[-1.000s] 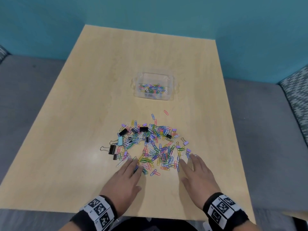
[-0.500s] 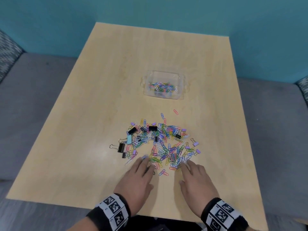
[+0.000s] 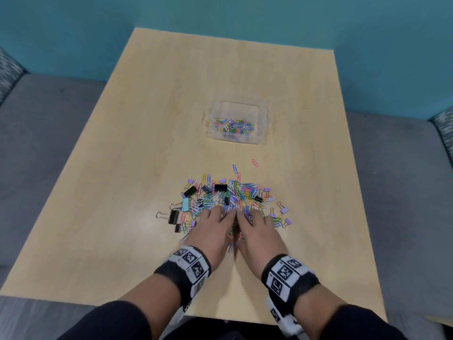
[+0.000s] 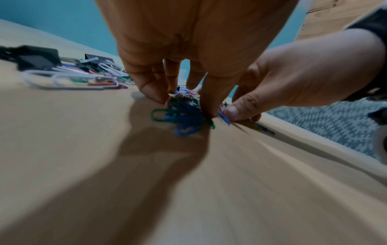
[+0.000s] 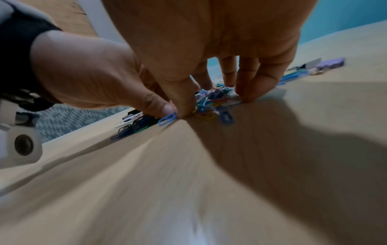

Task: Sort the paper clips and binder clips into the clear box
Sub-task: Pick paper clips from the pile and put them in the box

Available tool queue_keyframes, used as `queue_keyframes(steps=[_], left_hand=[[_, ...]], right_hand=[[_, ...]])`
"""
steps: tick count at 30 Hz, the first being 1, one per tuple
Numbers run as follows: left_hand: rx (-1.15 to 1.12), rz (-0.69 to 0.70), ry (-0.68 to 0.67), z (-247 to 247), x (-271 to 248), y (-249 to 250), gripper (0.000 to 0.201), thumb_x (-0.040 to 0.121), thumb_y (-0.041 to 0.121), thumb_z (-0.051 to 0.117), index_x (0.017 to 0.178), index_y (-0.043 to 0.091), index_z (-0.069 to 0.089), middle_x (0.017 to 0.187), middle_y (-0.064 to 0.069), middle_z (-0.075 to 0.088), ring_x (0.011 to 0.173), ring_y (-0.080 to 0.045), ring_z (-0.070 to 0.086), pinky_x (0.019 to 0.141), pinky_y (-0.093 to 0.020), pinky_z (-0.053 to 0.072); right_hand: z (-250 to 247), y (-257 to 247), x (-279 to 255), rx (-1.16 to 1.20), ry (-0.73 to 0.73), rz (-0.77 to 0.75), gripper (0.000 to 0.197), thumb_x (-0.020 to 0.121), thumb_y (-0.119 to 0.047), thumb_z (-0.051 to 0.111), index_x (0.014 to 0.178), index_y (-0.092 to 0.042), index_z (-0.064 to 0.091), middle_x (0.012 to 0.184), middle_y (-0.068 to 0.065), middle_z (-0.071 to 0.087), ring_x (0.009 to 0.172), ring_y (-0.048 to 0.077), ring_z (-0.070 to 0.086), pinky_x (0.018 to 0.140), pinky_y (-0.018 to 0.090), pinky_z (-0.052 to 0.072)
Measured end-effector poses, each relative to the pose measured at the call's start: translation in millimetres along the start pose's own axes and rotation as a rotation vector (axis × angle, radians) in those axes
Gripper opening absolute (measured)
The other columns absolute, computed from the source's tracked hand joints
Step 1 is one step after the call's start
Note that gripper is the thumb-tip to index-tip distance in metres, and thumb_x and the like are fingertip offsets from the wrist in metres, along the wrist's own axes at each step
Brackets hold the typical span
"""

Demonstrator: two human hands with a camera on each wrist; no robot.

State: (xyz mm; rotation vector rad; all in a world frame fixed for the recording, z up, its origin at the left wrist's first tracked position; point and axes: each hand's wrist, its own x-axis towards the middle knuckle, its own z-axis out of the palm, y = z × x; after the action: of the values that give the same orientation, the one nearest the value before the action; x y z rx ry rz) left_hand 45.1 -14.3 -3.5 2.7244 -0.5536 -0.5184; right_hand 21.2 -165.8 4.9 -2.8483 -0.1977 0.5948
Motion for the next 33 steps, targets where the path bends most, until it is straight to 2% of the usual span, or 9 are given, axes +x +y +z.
queue_keyframes(steps=[5, 9, 14, 19, 23, 25, 27, 29, 33], left_hand=[[-0.031, -0.044, 0.004, 1, 17, -4, 0.035, 0.078, 0.009, 0.055, 0.110, 0.024, 0.051, 0.103, -0.002, 0.038, 0.090, -0.021, 0.036, 0.076, -0.038, 0.046], [0.015, -0.016, -0.025, -1, 20, -8, 0.026, 0.072, 0.004, 0.057, 0.086, 0.021, 0.044, 0.090, -0.001, 0.035, 0.081, -0.023, 0.040, 0.064, -0.039, 0.045], [-0.011, -0.002, -0.038, -7, 18, -7, 0.034, 0.066, -0.007, 0.048, 0.092, 0.016, 0.052, 0.088, -0.001, 0.034, 0.077, -0.021, 0.034, 0.061, -0.031, 0.030], [-0.161, -0.096, -0.003, -4, 20, -11, 0.030, 0.075, -0.004, 0.051, 0.091, 0.019, 0.060, 0.082, -0.001, 0.045, 0.066, -0.023, 0.047, 0.052, -0.028, 0.031], [-0.176, -0.084, -0.040, -10, 19, -11, 0.018, 0.084, 0.019, 0.056, 0.102, 0.020, 0.059, 0.095, -0.001, 0.048, 0.083, -0.022, 0.051, 0.066, -0.032, 0.041], [-0.079, -0.022, -0.109, -9, 18, -8, 0.031, 0.083, 0.031, 0.059, 0.112, 0.025, 0.051, 0.102, 0.000, 0.043, 0.091, -0.022, 0.046, 0.075, -0.037, 0.045], [0.006, 0.002, -0.125, -6, 18, -4, 0.035, 0.082, 0.024, 0.058, 0.114, 0.026, 0.045, 0.102, -0.002, 0.039, 0.089, -0.024, 0.043, 0.070, -0.039, 0.045], [0.037, 0.020, -0.122, -6, 21, -2, 0.031, 0.079, 0.011, 0.055, 0.105, 0.023, 0.043, 0.097, -0.002, 0.036, 0.080, -0.023, 0.040, 0.063, -0.037, 0.043], [0.068, 0.094, -0.126, -10, 26, -1, 0.039, 0.065, -0.007, 0.050, 0.081, 0.022, 0.030, 0.084, 0.001, 0.026, 0.069, -0.019, 0.027, 0.054, -0.034, 0.032]], right_hand=[[-13, -4, 17, 0.000, -0.022, -0.037, 0.044, 0.078, 0.000, 0.049, 0.120, -0.014, 0.046, 0.124, 0.012, 0.039, 0.104, 0.033, 0.040, 0.080, 0.041, 0.046], [-20, 2, 18, -0.010, -0.048, -0.064, 0.041, 0.076, 0.003, 0.052, 0.114, -0.013, 0.047, 0.119, 0.011, 0.039, 0.102, 0.030, 0.040, 0.076, 0.037, 0.044], [-24, 8, 17, 0.041, -0.069, -0.090, 0.038, 0.073, 0.004, 0.058, 0.107, -0.012, 0.048, 0.111, 0.009, 0.042, 0.098, 0.027, 0.042, 0.068, 0.033, 0.032], [-24, 15, 22, 0.212, -0.017, -0.017, 0.018, 0.082, 0.003, 0.050, 0.088, -0.015, 0.049, 0.088, 0.000, 0.039, 0.073, 0.023, 0.042, 0.051, 0.030, 0.026], [-30, 22, 24, 0.353, -0.002, 0.034, 0.012, 0.089, -0.008, 0.050, 0.087, -0.019, 0.055, 0.093, -0.002, 0.048, 0.077, 0.019, 0.049, 0.062, 0.033, 0.038], [-35, 26, 25, 0.388, -0.001, 0.038, 0.010, 0.089, -0.012, 0.052, 0.086, -0.020, 0.056, 0.091, -0.004, 0.048, 0.078, 0.017, 0.049, 0.063, 0.030, 0.036], [-39, 29, 26, 0.406, -0.010, 0.030, 0.009, 0.089, -0.012, 0.053, 0.085, -0.020, 0.055, 0.089, -0.005, 0.047, 0.076, 0.015, 0.048, 0.062, 0.027, 0.033], [-42, 32, 27, 0.400, -0.024, 0.019, 0.009, 0.090, -0.013, 0.052, 0.085, -0.020, 0.055, 0.088, -0.007, 0.046, 0.074, 0.013, 0.046, 0.060, 0.024, 0.032], [-48, 36, 27, 0.387, -0.050, 0.005, 0.006, 0.091, -0.016, 0.053, 0.088, -0.020, 0.056, 0.090, -0.007, 0.046, 0.077, 0.014, 0.048, 0.069, 0.032, 0.041]])
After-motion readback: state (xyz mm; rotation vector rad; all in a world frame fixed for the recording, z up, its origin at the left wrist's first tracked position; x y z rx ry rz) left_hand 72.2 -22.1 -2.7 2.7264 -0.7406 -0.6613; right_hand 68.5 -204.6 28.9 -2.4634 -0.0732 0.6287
